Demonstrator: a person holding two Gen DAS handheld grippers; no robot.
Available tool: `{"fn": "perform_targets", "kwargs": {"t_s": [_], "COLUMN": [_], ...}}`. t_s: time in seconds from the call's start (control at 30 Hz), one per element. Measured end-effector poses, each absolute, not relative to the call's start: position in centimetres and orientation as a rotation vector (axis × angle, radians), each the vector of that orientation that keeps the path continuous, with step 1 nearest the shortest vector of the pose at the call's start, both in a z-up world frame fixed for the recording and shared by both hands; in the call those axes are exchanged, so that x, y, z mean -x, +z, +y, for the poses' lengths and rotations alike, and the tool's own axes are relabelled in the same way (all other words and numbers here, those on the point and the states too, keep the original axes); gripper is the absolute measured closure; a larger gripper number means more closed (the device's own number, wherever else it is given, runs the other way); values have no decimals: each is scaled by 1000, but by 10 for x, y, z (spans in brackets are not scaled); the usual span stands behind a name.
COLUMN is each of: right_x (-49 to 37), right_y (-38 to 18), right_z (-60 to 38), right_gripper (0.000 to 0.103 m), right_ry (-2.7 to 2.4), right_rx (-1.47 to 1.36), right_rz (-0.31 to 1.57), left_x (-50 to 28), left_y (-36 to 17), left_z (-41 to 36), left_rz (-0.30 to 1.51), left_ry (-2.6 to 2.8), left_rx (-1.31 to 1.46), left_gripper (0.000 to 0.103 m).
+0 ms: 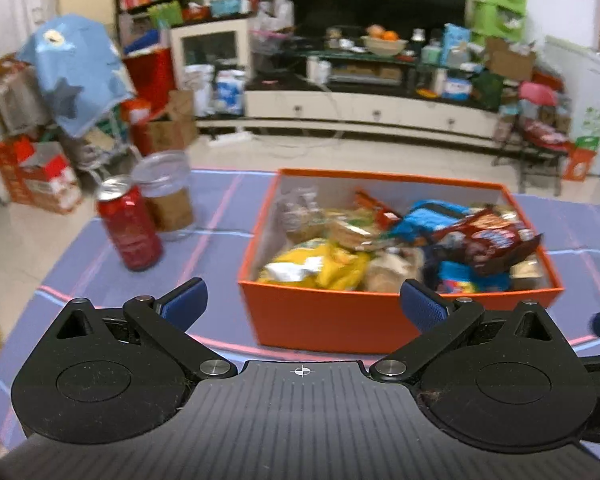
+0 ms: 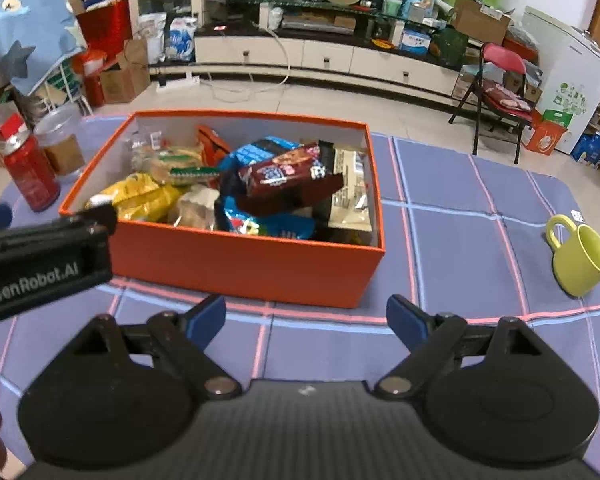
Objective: Organize snacks
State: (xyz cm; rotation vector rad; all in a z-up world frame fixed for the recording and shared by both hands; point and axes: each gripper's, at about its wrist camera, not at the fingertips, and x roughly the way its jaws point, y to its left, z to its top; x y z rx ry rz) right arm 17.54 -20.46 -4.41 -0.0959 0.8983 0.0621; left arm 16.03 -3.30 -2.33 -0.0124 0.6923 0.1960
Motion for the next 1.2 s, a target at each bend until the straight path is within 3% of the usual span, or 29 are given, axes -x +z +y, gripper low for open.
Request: {"fn": "perform_targets", "kwargs": {"t_s": [1.2], "right_x": [-180], "right_y": [-55], "right_z": [-214], "right_gripper": [15], "right_ry": [72], "right_rx": [92], "right_rz": [898], "left_x": [-159], "left_y": [-22], "left_z": [-54], "left_rz": [691], "left_ry": [214], "left_rx": [-75], "left_gripper": [15]}}
